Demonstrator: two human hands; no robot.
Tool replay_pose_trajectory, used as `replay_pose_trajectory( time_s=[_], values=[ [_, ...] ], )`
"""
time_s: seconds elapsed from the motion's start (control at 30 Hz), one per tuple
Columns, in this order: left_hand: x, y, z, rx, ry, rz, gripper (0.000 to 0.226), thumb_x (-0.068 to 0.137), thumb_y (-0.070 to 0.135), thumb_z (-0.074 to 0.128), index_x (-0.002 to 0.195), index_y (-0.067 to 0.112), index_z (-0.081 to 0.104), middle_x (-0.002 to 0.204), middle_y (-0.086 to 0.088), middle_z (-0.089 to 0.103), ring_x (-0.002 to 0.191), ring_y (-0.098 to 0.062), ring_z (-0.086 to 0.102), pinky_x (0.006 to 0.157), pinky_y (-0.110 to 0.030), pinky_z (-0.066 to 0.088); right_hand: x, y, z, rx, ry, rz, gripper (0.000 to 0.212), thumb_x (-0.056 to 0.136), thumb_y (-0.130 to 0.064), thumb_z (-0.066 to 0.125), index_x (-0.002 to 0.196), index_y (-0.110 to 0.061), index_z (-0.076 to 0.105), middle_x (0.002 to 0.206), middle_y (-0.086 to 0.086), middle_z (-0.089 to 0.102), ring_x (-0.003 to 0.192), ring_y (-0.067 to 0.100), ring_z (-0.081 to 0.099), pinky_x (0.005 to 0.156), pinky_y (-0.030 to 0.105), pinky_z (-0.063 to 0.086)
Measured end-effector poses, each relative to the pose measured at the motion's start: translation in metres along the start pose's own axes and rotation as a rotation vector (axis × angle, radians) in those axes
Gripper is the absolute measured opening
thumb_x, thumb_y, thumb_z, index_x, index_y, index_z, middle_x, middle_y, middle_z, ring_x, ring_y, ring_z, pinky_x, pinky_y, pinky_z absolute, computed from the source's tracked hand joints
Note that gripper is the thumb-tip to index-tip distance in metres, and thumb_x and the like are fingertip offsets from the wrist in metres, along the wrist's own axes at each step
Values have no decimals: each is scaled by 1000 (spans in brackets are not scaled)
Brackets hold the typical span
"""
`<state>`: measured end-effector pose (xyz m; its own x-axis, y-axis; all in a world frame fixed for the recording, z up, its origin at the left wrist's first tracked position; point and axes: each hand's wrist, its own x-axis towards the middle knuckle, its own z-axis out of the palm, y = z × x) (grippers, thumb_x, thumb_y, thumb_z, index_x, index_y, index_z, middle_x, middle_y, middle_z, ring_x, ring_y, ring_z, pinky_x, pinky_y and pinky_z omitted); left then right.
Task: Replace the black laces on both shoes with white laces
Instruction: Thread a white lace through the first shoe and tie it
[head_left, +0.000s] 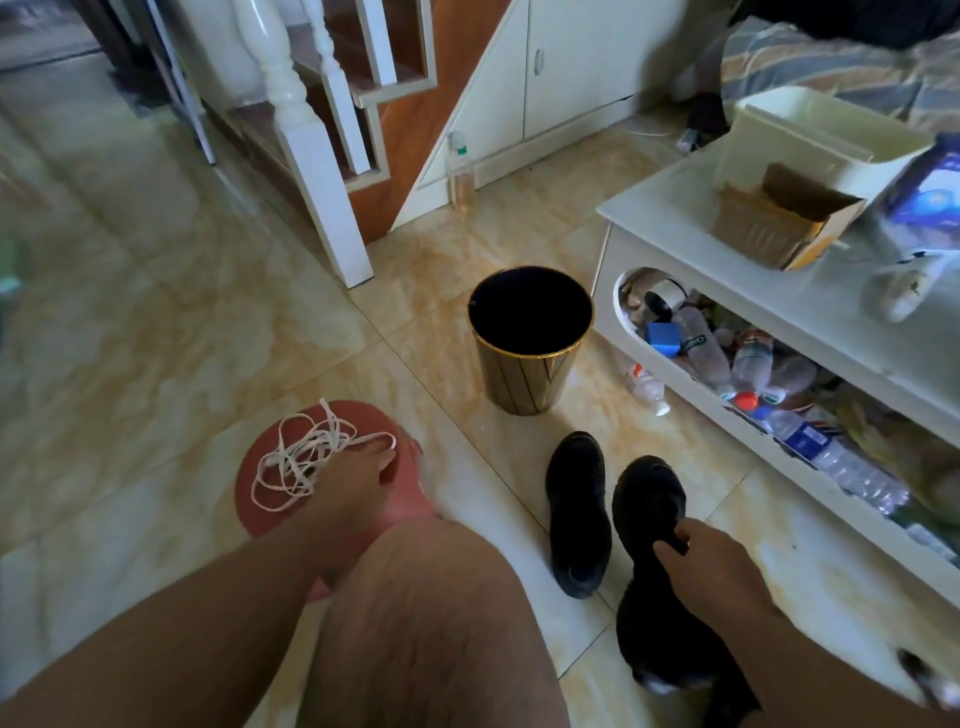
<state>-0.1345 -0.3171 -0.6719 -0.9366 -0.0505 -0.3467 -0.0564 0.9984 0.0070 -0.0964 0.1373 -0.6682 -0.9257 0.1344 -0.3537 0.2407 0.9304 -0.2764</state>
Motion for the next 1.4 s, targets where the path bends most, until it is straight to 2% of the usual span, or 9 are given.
replay_pose_trajectory(
  time_s=[0.2,0.4,0.53,0.67,0.83,1.0,1.17,1.3,1.4],
  values=[
    [-26,11,-17,-251,375,-74,17,92,13,67,89,25,78,79,4,75,72,-18,67,65,-30,49,17,11,20,-31,-76,25,32,99,-49,58,85,-20,58,79,2,60,68,18,61,63,34,51],
    [-21,53,-146,-568,397,29,6,94,24,72,98,28,73,83,16,72,76,-3,68,77,-14,45,32,23,34,-209,-167,76,29,100,-45,47,96,-19,58,103,7,48,84,30,59,70,34,47],
    [-19,99,-215,-728,164,172,12,95,26,74,107,30,75,91,10,78,61,-9,72,62,-25,57,41,38,41,-181,-279,109,26,104,-29,49,86,-14,61,80,1,64,68,18,65,52,26,42],
    [-10,157,-234,-765,15,252,16,97,31,74,113,33,76,104,19,76,62,1,65,55,-13,50,55,44,52,-163,-356,55,26,100,-13,48,77,-17,60,73,-2,60,80,22,72,57,28,48],
    [1,215,-206,-856,-19,309,21,95,34,76,117,32,78,101,17,77,76,6,69,59,-9,47,38,-21,-11,864,-288,213,12,91,-6,63,96,-1,74,84,12,69,71,26,63,65,39,55],
    [-10,259,-198,-891,-2,365,19,99,21,70,115,28,77,83,17,76,59,0,64,54,-14,47,15,-78,-132,1550,-668,1,33,87,-30,58,116,-16,65,116,4,70,104,30,63,98,43,44],
    [-34,281,-229,-939,25,444,22,101,23,67,122,29,72,106,11,78,69,-6,70,66,-30,60,1,-80,-193,1490,-409,-53,36,104,-51,55,116,-20,68,103,6,68,88,25,64,81,35,54],
    [-49,276,-239,-865,54,470,18,106,34,59,103,28,76,75,15,73,48,3,50,54,-17,41,-4,-49,-227,1665,-118,83,29,107,-43,52,102,-15,59,91,7,66,79,23,63,74,35,53],
    [-55,254,-230,-766,61,422,37,106,49,52,84,30,76,63,11,56,54,-10,44,57,-28,38,-3,-5,-259,1920,130,248,24,107,-33,53,99,-12,59,90,8,70,85,27,68,80,38,57]
  ],
)
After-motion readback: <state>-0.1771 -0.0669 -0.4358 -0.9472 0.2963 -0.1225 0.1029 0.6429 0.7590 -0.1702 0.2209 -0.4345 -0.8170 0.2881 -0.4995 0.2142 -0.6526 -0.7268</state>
